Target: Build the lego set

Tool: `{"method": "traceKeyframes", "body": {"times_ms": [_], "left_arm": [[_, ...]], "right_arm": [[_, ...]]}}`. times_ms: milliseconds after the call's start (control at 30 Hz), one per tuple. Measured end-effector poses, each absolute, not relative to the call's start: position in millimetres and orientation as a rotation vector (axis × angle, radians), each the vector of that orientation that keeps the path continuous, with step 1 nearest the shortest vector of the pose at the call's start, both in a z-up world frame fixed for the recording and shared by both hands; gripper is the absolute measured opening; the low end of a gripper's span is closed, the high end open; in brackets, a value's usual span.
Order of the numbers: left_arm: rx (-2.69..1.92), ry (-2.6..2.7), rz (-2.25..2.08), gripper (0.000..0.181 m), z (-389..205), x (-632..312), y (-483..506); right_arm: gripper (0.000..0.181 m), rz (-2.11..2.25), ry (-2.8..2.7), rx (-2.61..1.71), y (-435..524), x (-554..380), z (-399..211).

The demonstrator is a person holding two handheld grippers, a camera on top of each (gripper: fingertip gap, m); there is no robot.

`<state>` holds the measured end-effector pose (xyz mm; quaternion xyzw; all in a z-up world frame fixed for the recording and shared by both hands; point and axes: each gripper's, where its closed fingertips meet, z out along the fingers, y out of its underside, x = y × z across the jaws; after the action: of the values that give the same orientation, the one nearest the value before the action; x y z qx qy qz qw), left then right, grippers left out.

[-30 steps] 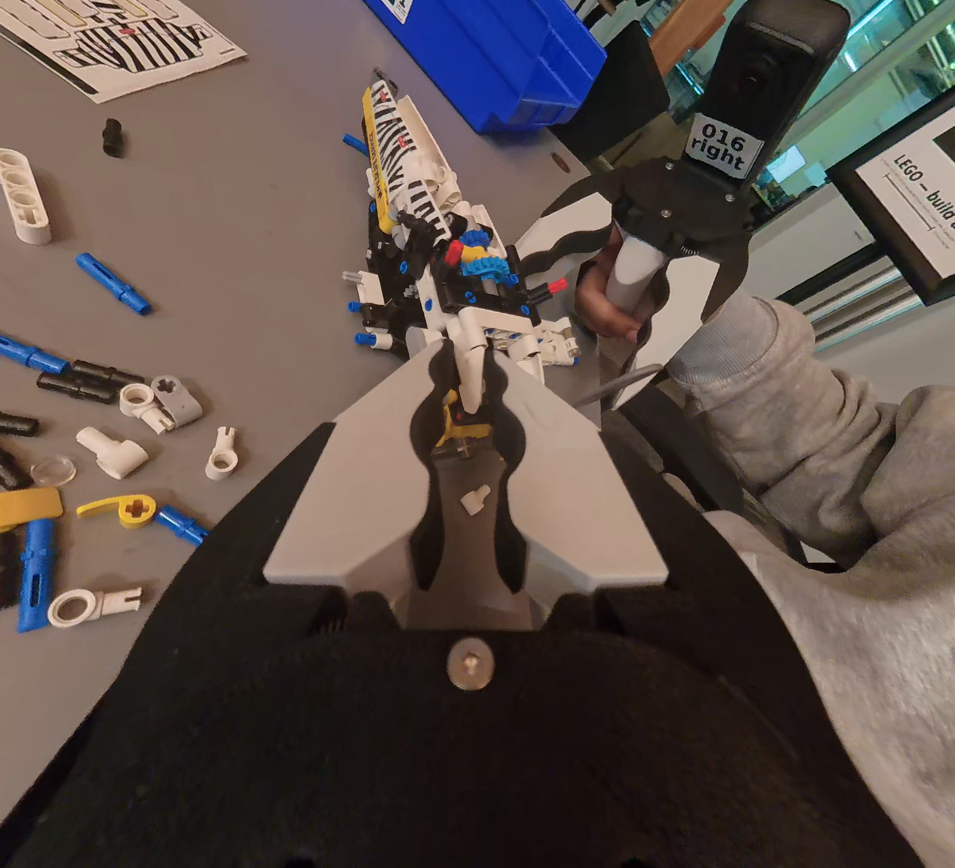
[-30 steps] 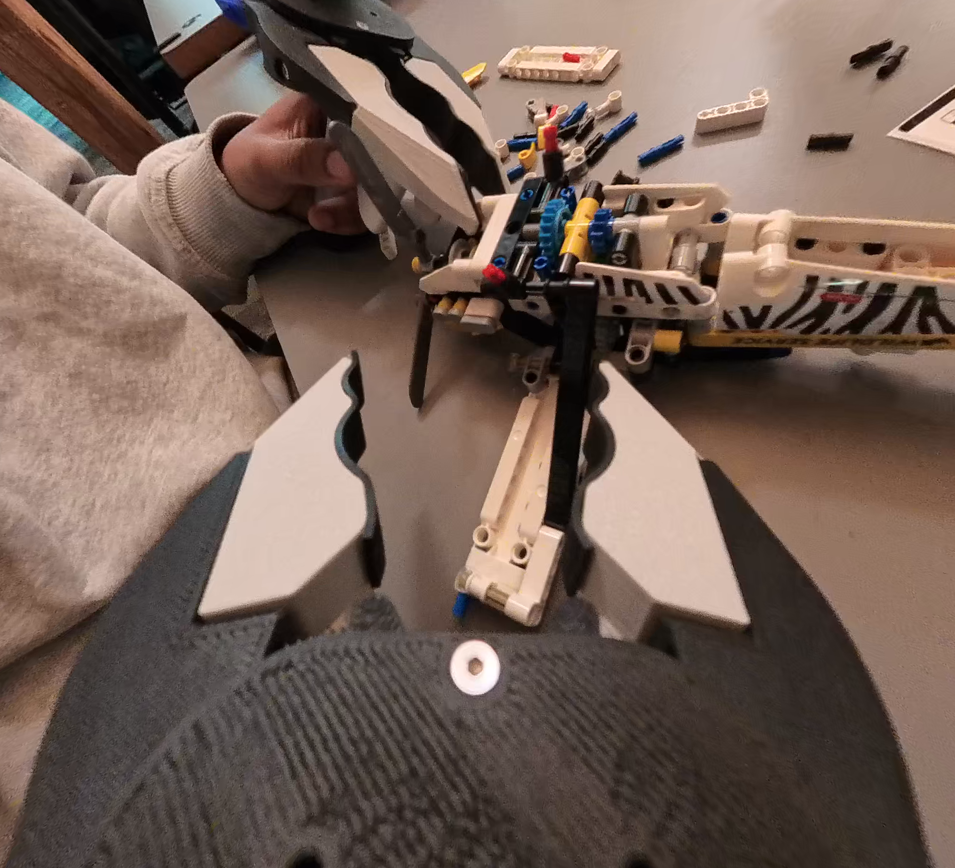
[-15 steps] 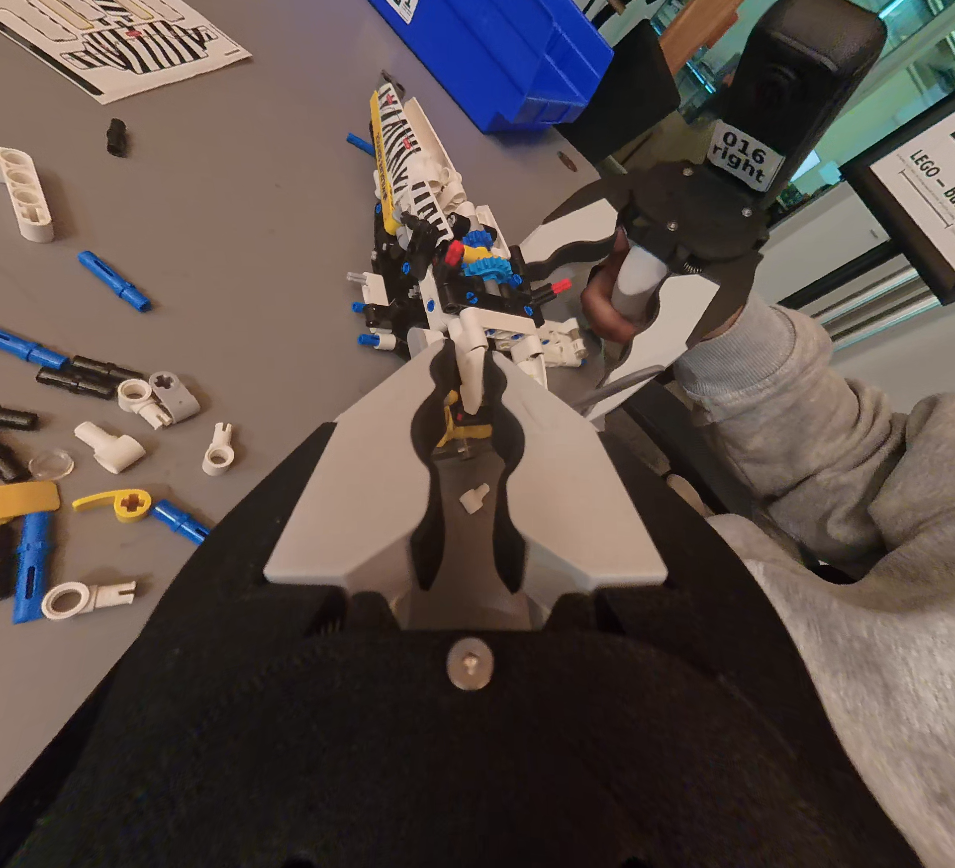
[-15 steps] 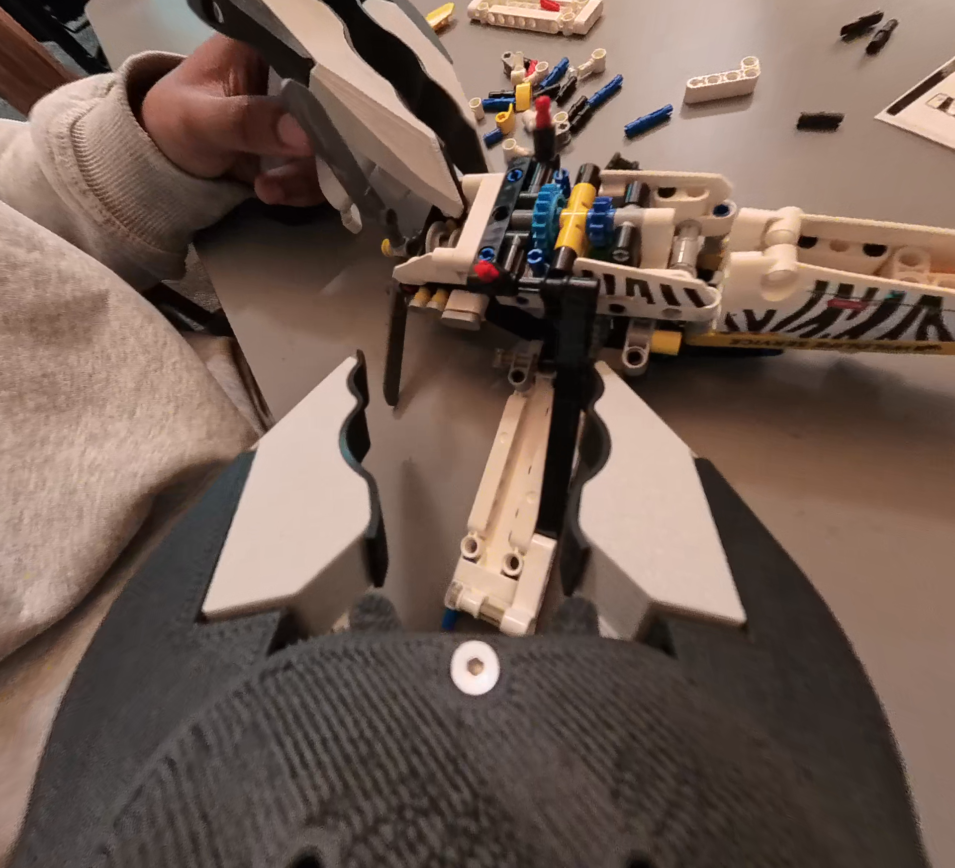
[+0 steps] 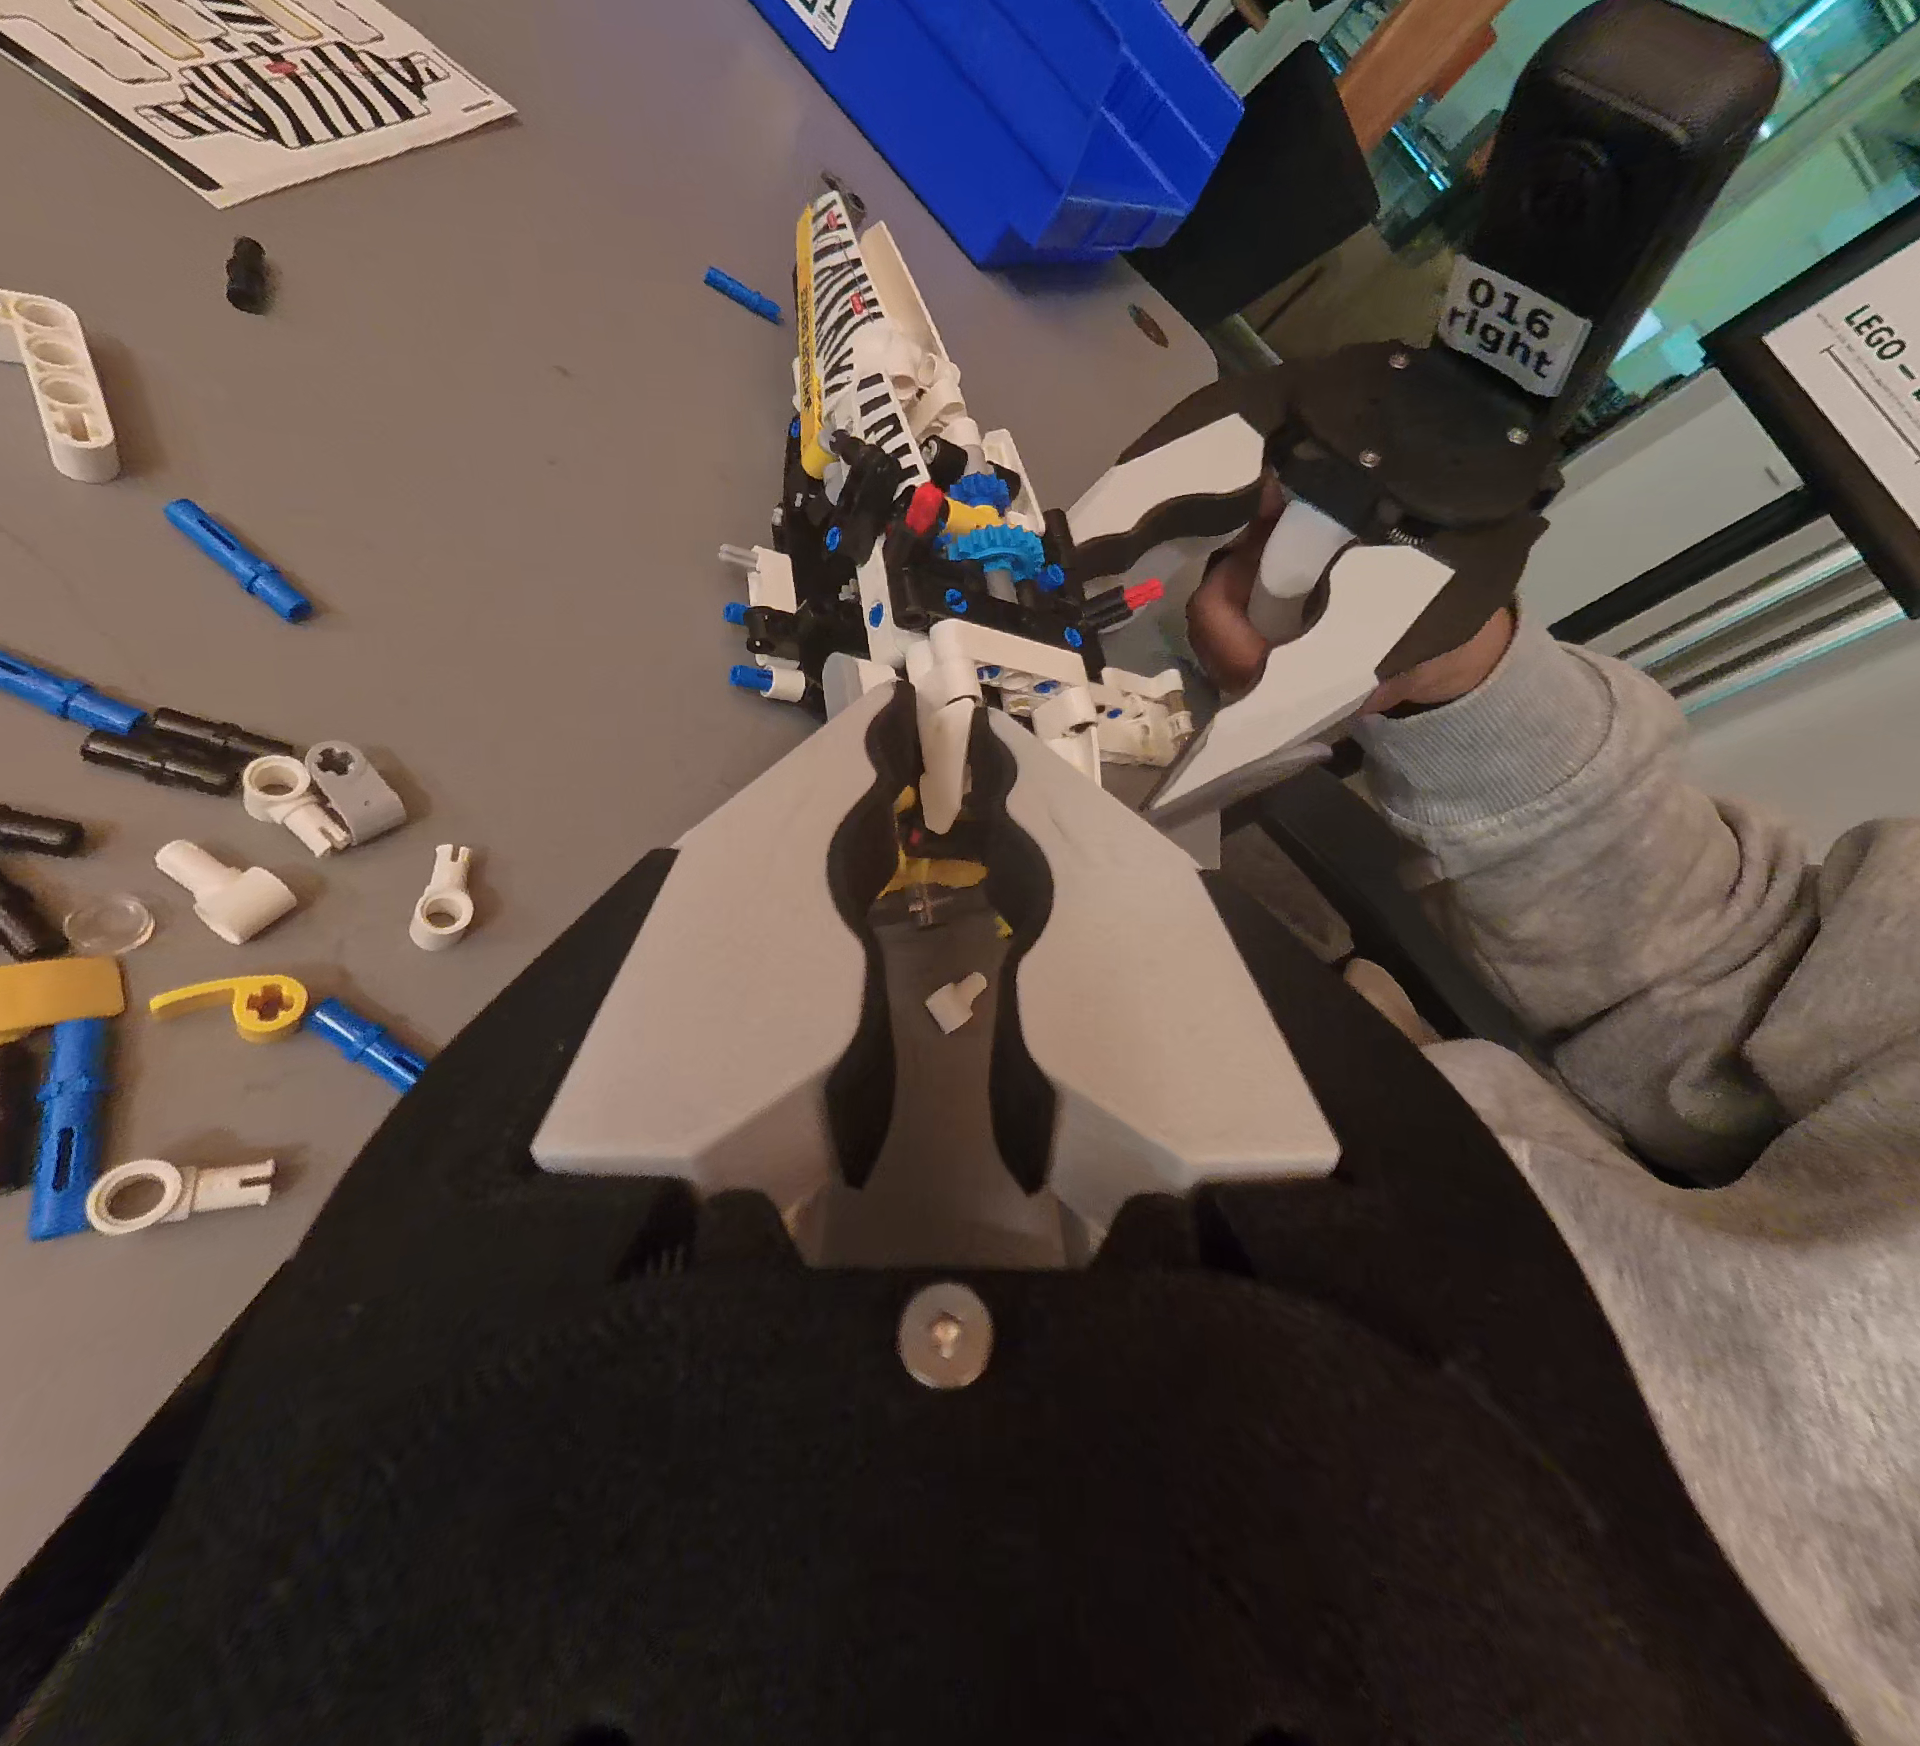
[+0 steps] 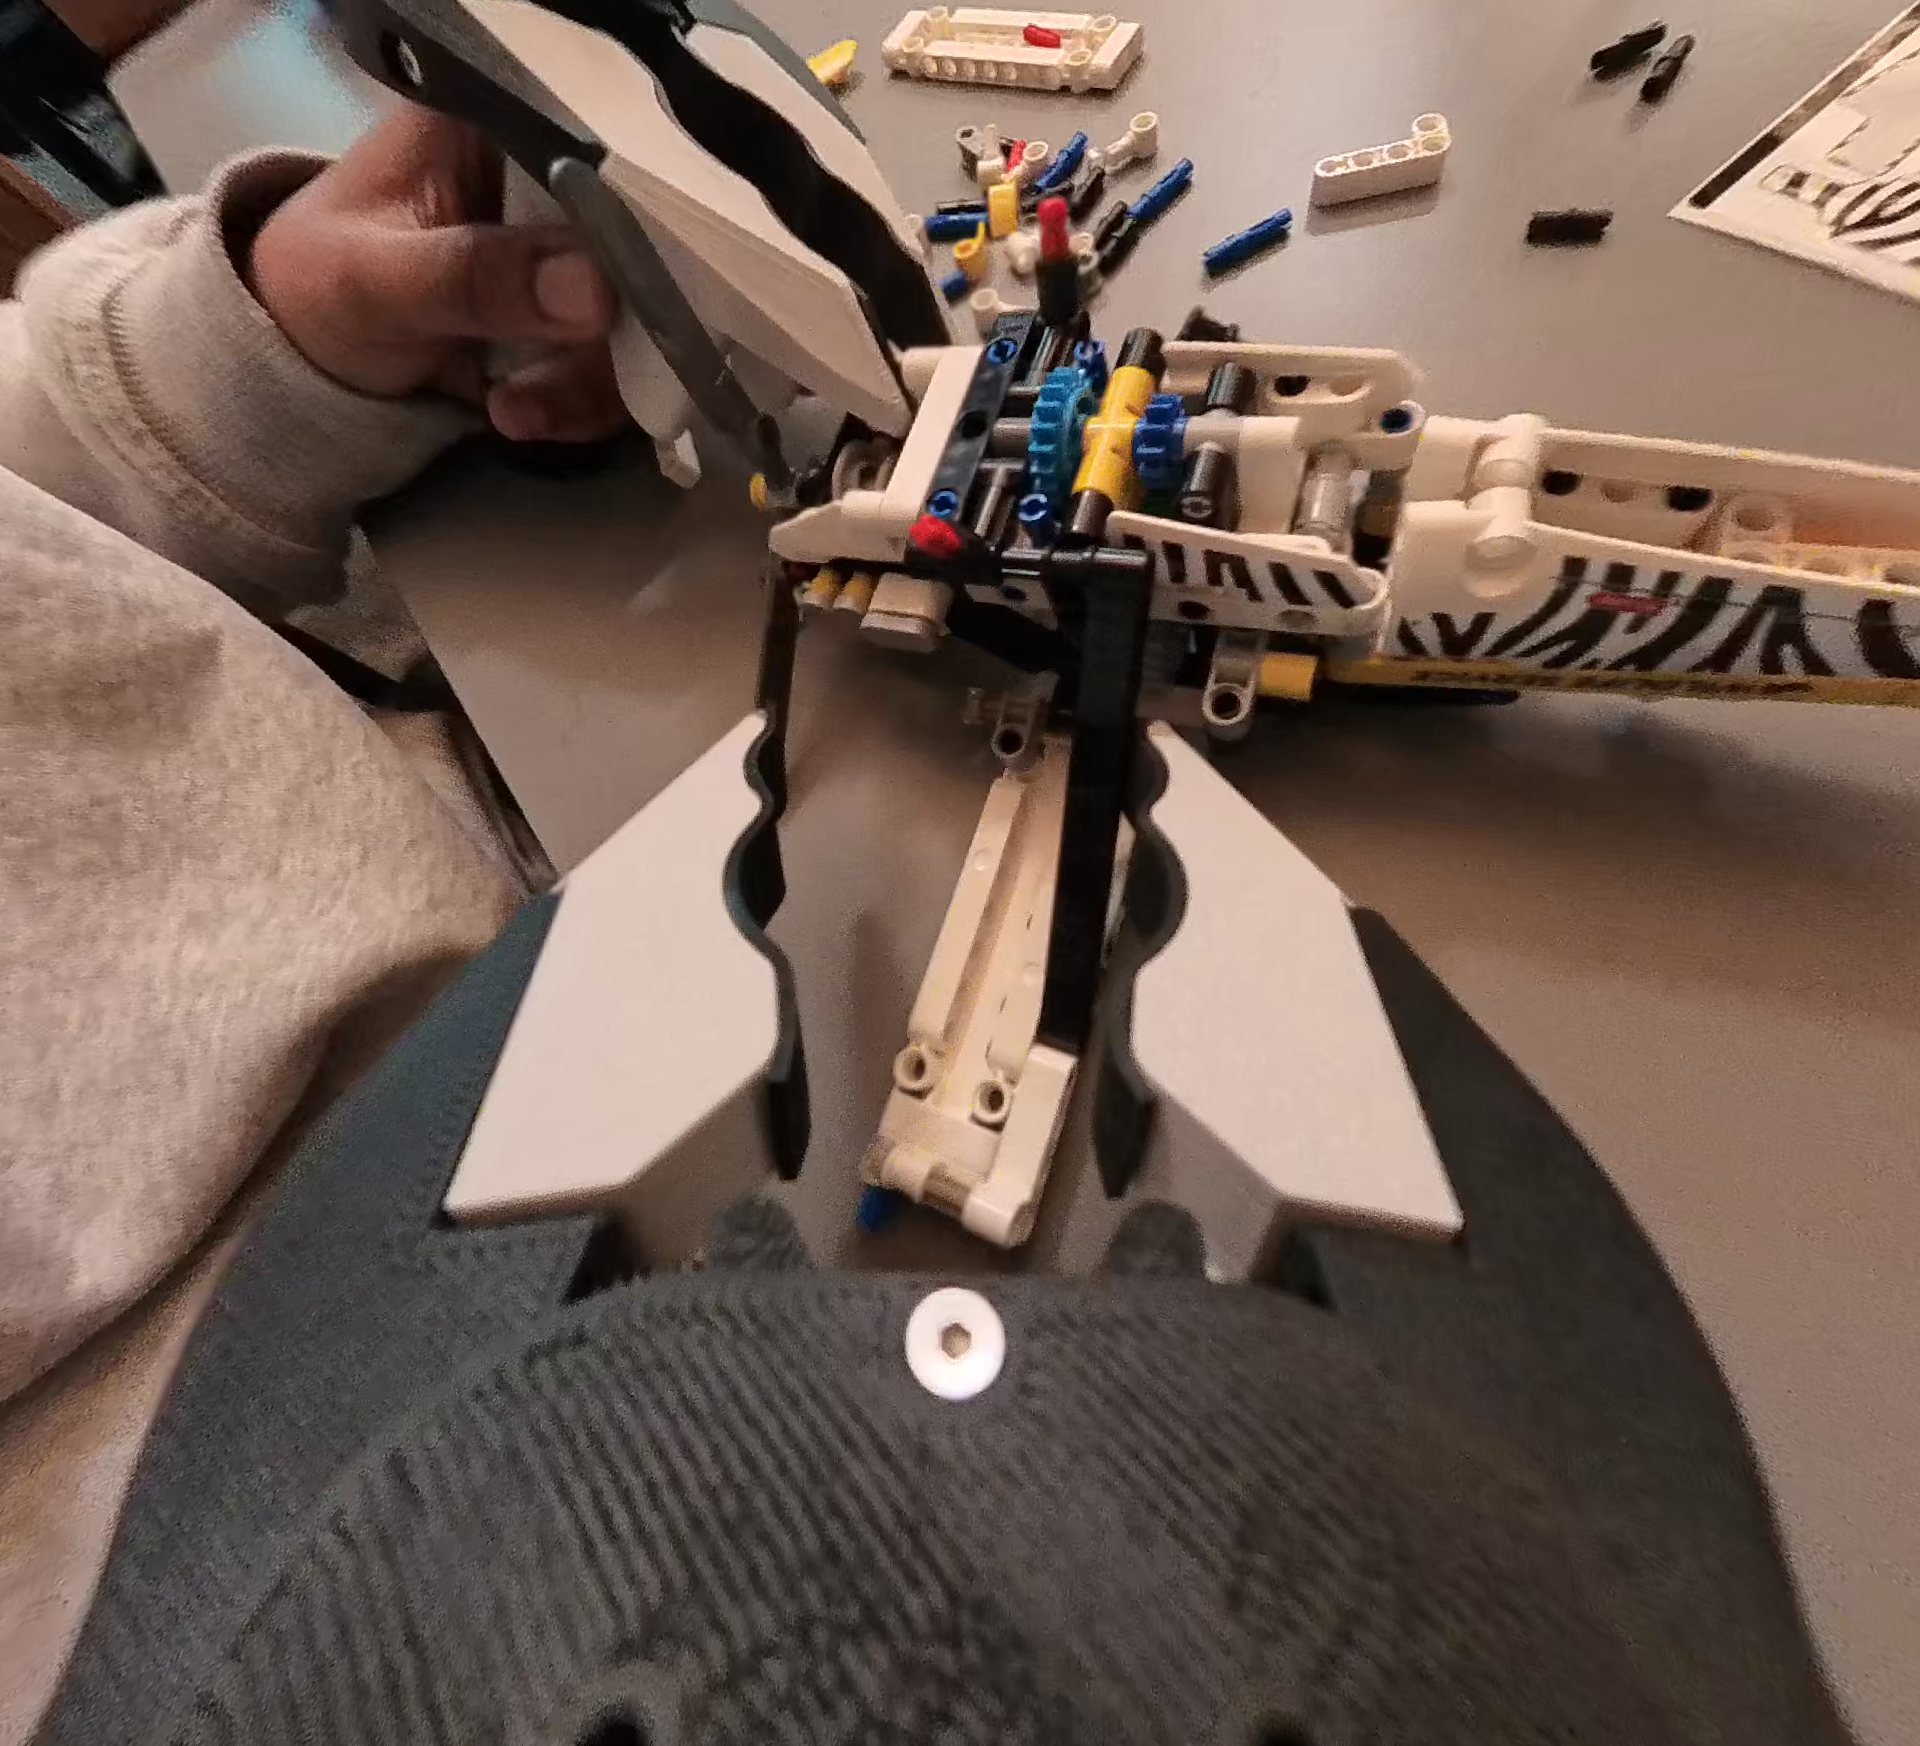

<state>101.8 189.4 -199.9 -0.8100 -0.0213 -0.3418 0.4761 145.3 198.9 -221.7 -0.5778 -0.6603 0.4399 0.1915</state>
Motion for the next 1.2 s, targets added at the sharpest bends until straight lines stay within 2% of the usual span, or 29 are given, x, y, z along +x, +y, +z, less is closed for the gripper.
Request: {"method": "traceKeyframes", "body": {"times_ms": [400, 667, 933, 1133, 1200], "left_arm": [[-1.981, -0.077, -0.803, 0.008, -200.6, 98.9, 190.0], [-1.983, -0.077, -0.797, 0.007, -200.8, 99.1, 189.5], [-1.984, -0.077, -0.807, 0.008, -200.9, 99.6, 188.9], [-1.982, -0.077, -0.809, 0.008, -200.8, 99.9, 188.8], [-1.983, -0.078, -0.81, 0.008, -200.8, 99.7, 188.9]], "right_arm": [[0.048, 1.319, -1.861, -1.661, 202.2, 143.1, -222.7], [0.055, 1.251, -1.811, -1.679, 199.1, 141.2, -224.1], [0.058, 0.844, -1.662, -1.633, 203.2, 133.9, -234.5], [0.038, 0.853, -1.567, -1.672, 212.0, 132.6, -233.2], [0.037, 0.862, -1.563, -1.68, 212.0, 132.5, -233.2]]}}
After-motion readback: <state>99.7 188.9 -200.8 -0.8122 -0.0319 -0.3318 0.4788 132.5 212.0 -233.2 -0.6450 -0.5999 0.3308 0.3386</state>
